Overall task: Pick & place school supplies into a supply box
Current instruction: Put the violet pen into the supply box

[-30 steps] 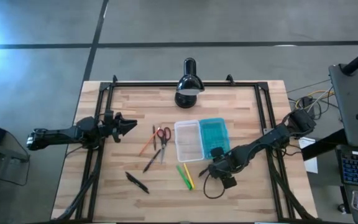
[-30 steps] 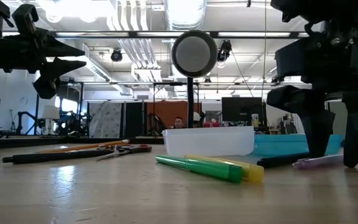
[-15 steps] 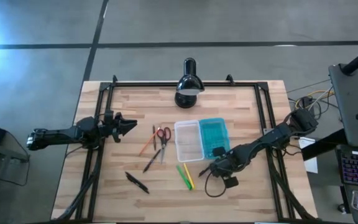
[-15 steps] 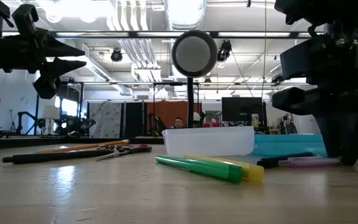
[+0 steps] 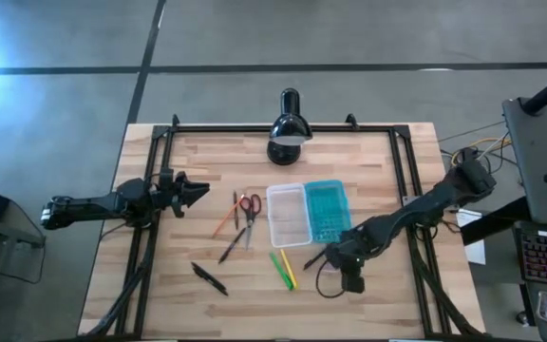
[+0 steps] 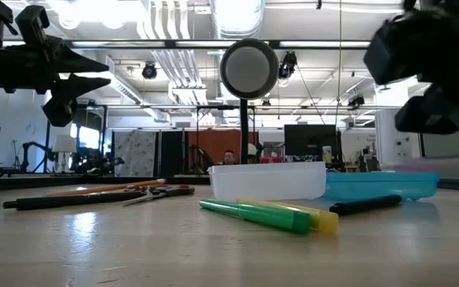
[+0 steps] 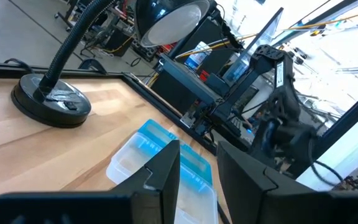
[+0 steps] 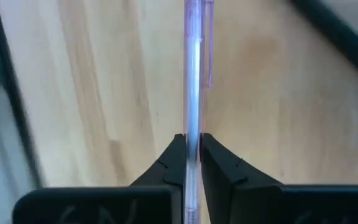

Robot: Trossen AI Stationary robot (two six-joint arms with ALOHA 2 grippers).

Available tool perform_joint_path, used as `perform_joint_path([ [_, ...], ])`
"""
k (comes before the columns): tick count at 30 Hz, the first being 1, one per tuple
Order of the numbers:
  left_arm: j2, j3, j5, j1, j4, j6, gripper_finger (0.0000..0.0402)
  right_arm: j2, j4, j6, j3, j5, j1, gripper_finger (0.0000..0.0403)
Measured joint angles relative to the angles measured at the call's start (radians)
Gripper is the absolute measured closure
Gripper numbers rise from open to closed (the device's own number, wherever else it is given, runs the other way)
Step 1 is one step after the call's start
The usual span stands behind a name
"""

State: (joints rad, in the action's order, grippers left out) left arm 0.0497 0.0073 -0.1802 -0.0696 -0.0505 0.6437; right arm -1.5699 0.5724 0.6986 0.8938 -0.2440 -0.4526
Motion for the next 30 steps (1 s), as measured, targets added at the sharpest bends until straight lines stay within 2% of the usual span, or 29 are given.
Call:
perform_joint_path([
  [3,0.000,0.000,0.000,0.000,0.000,0.000,0.0310,0.078,-0.029,0.186,-0.004,0.052,0.001,0.0384],
  [5,0.000,0.000,0.000,0.000,0.000,0.000,0.0310,0.144,-0.049,0.300,-0.001,0.126,0.005,0.0384],
  [11,0.000,0.000,0.000,0.000,0.000,0.000,0.0310,0.291,-0.110,0.633,-0.030,0.495,0.089,0.0384],
  [13,0.000,0.000,0.000,0.000,0.000,0.000,0.0310,0.303,-0.178,0.694,-0.045,0.554,0.147,0.0384],
  [17,0.000,0.000,0.000,0.000,0.000,0.000,0.0310,0.241,-0.414,0.703,-0.074,0.549,0.275,0.0384],
  [20,0.000,0.000,0.000,0.000,0.000,0.000,0.0310,0.140,-0.558,0.683,-0.071,0.454,0.340,0.0384],
  [25,0.000,0.000,0.000,0.000,0.000,0.000,0.0310,-0.005,-0.583,0.692,-0.031,0.340,0.359,0.0374],
  [30,0.000,0.000,0.000,0.000,0.000,0.000,0.0310,-0.079,-0.582,0.788,-0.018,0.339,0.359,0.0334],
])
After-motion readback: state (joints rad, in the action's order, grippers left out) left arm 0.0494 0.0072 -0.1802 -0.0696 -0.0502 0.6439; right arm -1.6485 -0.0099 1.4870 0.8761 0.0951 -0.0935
